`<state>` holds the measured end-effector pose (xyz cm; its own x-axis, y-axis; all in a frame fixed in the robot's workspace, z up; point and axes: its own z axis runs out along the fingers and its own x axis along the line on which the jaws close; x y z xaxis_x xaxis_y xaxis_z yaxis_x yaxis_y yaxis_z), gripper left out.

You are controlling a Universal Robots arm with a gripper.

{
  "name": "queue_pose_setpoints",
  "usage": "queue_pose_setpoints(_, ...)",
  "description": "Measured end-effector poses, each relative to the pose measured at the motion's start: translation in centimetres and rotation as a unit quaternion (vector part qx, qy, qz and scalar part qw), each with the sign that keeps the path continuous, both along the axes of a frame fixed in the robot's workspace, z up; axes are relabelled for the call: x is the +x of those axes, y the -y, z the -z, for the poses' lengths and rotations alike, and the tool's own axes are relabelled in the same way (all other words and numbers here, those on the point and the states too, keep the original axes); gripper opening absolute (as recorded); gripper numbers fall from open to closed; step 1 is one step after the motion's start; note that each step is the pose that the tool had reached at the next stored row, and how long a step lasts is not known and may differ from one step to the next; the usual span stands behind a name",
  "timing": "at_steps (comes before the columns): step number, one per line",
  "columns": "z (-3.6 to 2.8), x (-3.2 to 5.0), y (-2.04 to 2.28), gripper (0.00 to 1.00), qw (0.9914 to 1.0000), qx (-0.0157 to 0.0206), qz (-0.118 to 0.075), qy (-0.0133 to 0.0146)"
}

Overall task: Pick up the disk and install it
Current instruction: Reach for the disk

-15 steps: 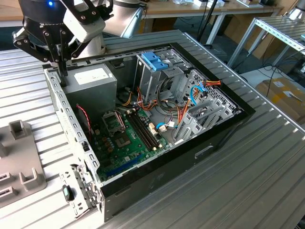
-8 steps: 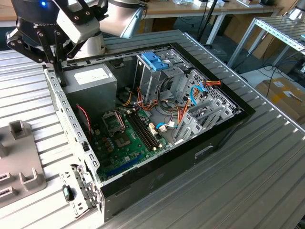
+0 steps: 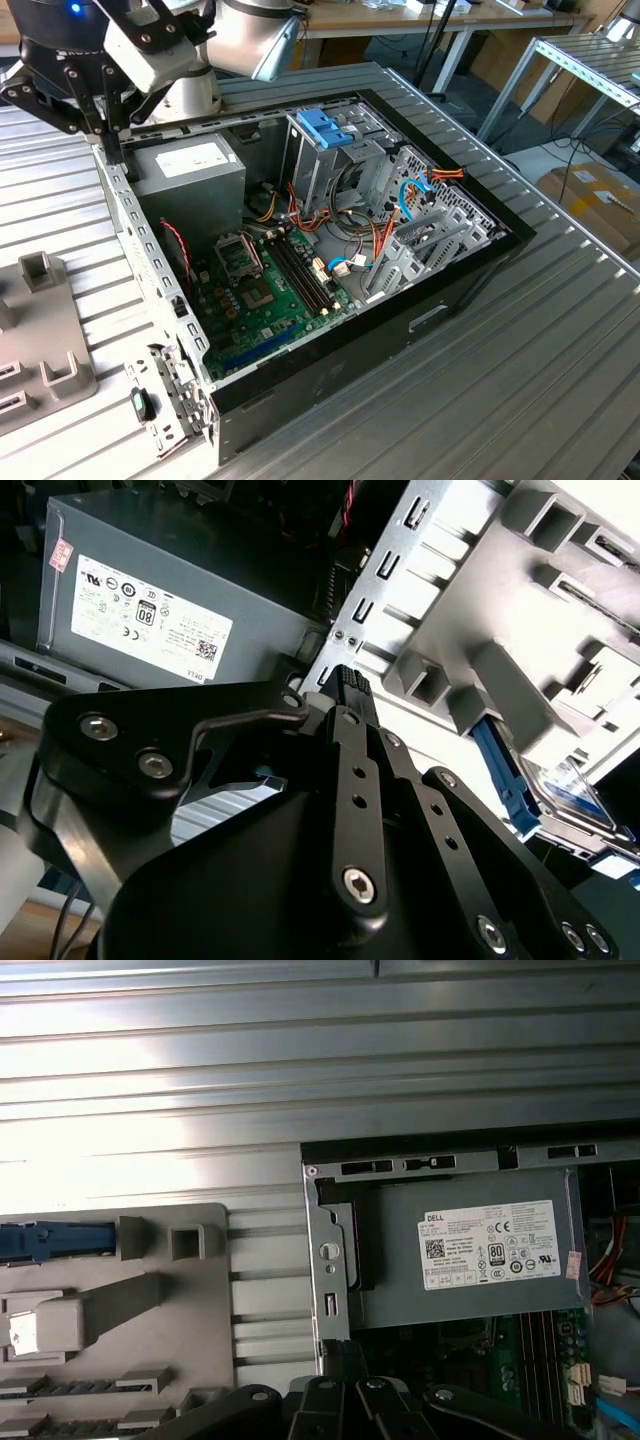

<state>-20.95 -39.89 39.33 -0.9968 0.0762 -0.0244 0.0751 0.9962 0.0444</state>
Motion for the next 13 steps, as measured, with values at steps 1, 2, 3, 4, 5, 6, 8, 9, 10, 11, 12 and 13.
queue_pose_setpoints(1, 0.0, -0.11, 0.0, 0.11, 1.0, 0.0, 0.0, 0.0)
queue_pose_setpoints(2, 0.0, -0.2, 0.0, 0.11, 1.0, 0.0, 0.0, 0.0)
queue_pose_setpoints(3, 0.0, -0.33, 0.0, 0.11, 1.0, 0.0, 0.0, 0.0)
queue_pose_setpoints(4, 0.0, -0.41, 0.0, 0.11, 1.0, 0.0, 0.0, 0.0)
queue_pose_setpoints(5, 0.0, -0.53, 0.0, 0.11, 1.0, 0.0, 0.0, 0.0)
queue_pose_setpoints(6, 0.0, -0.62, 0.0, 0.11, 1.0, 0.0, 0.0, 0.0)
queue_pose_setpoints(8, 0.0, -0.89, 0.0, 0.11, 1.0, 0.0, 0.0, 0.0)
queue_pose_setpoints(9, 0.0, -1.04, 0.0, 0.11, 1.0, 0.0, 0.0, 0.0)
queue_pose_setpoints(10, 0.0, -1.21, 0.0, 0.11, 1.0, 0.0, 0.0, 0.0)
queue_pose_setpoints(11, 0.0, -1.34, 0.0, 0.11, 1.0, 0.0, 0.0, 0.0)
queue_pose_setpoints(12, 0.0, -1.44, 0.0, 0.11, 1.0, 0.0, 0.0, 0.0)
queue_pose_setpoints(13, 0.0, -1.53, 0.0, 0.11, 1.0, 0.0, 0.0, 0.0)
